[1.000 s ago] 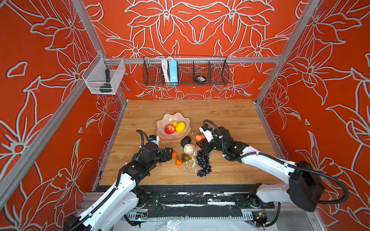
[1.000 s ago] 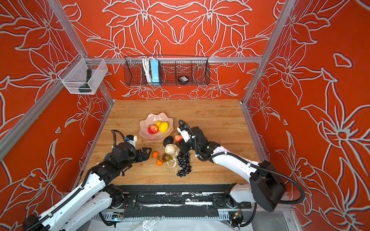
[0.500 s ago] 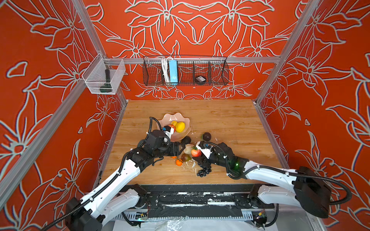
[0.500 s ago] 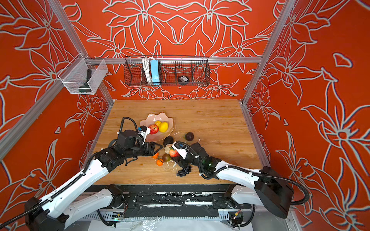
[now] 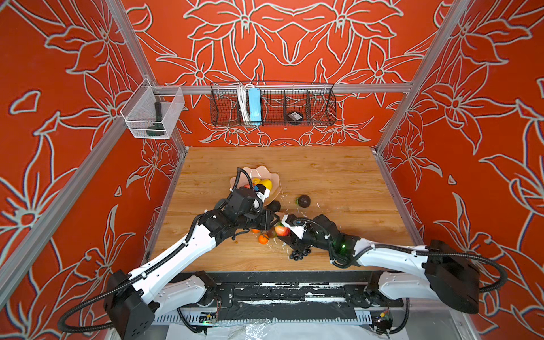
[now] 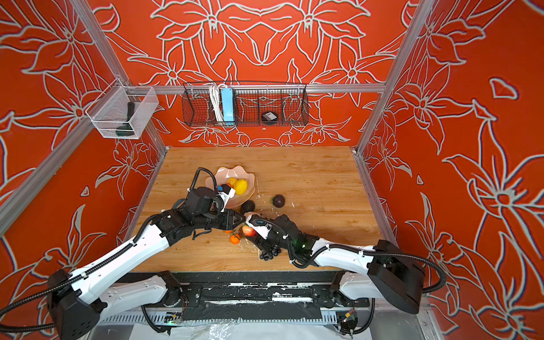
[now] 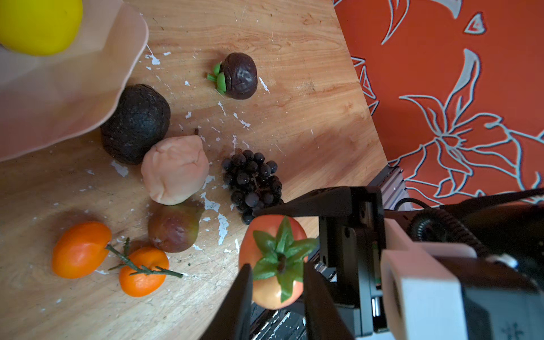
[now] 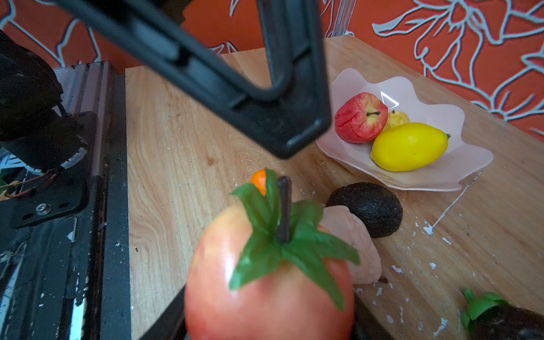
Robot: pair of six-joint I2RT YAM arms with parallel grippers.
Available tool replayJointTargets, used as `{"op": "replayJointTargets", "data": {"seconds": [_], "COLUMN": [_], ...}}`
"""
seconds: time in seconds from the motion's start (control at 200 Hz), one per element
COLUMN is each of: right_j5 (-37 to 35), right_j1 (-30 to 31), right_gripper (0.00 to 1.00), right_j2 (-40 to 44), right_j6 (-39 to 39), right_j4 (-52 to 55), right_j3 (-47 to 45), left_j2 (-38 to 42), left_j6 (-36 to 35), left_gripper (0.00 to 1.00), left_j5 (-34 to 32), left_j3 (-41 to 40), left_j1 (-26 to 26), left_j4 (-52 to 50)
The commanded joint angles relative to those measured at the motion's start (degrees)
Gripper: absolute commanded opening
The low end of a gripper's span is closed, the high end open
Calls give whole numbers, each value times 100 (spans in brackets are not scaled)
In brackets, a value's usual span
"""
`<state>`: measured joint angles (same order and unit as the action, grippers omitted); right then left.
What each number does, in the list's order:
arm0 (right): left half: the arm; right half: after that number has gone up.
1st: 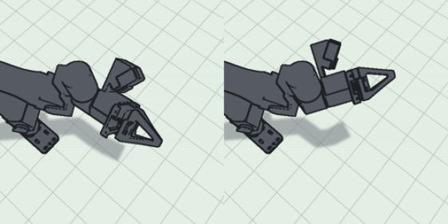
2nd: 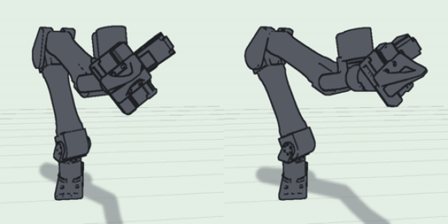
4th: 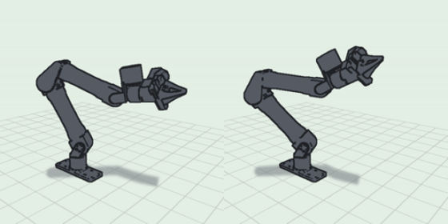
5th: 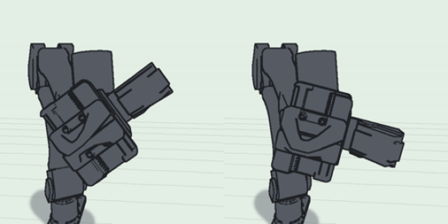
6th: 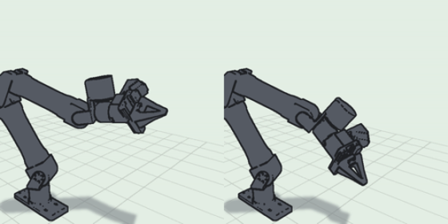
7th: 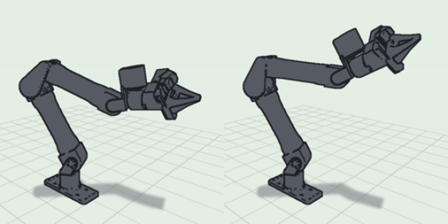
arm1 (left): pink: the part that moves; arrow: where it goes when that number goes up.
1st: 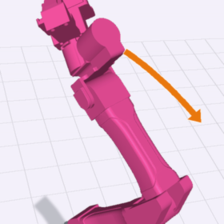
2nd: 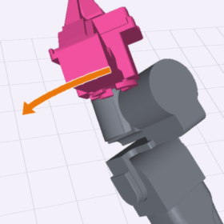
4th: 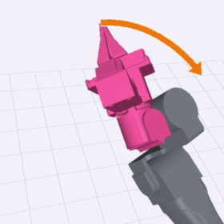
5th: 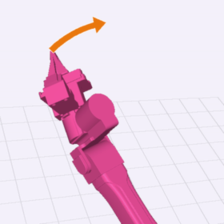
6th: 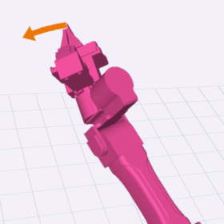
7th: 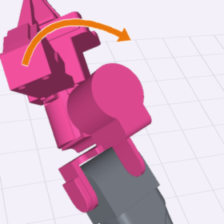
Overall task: Arrange fruit in a fruit bowl
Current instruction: Pick up the fruit from the center of the table, then place the fruit in the fruit bowl.
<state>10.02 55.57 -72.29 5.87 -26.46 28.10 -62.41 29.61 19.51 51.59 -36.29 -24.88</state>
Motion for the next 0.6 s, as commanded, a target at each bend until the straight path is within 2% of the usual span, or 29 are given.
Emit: {"op": "replayJointTargets", "data": {"seconds": [0.0,0.19,0.315,0.596], "right_j5": [-130,-216,-237,-241], "right_j1": [67,94,103,121], "right_gripper": [58,58,58,58], "right_j2": [-46,-40,-49,-68], "right_j6": [202,212,213,212], "right_j4": [-140,-153,-140,-97], "right_j3": [29,20,31,60], "left_j2": [-91,-175,-221,-288], "left_j6": [-27,-43,-50,-19], "left_gripper": [26,23,27,22], "left_j5": [-18,-34,-44,-3], "left_j3": [125,134,118,55], "left_j1": [-58,-105,-123,-194], "left_j4": [-113,-130,-148,-43]}}
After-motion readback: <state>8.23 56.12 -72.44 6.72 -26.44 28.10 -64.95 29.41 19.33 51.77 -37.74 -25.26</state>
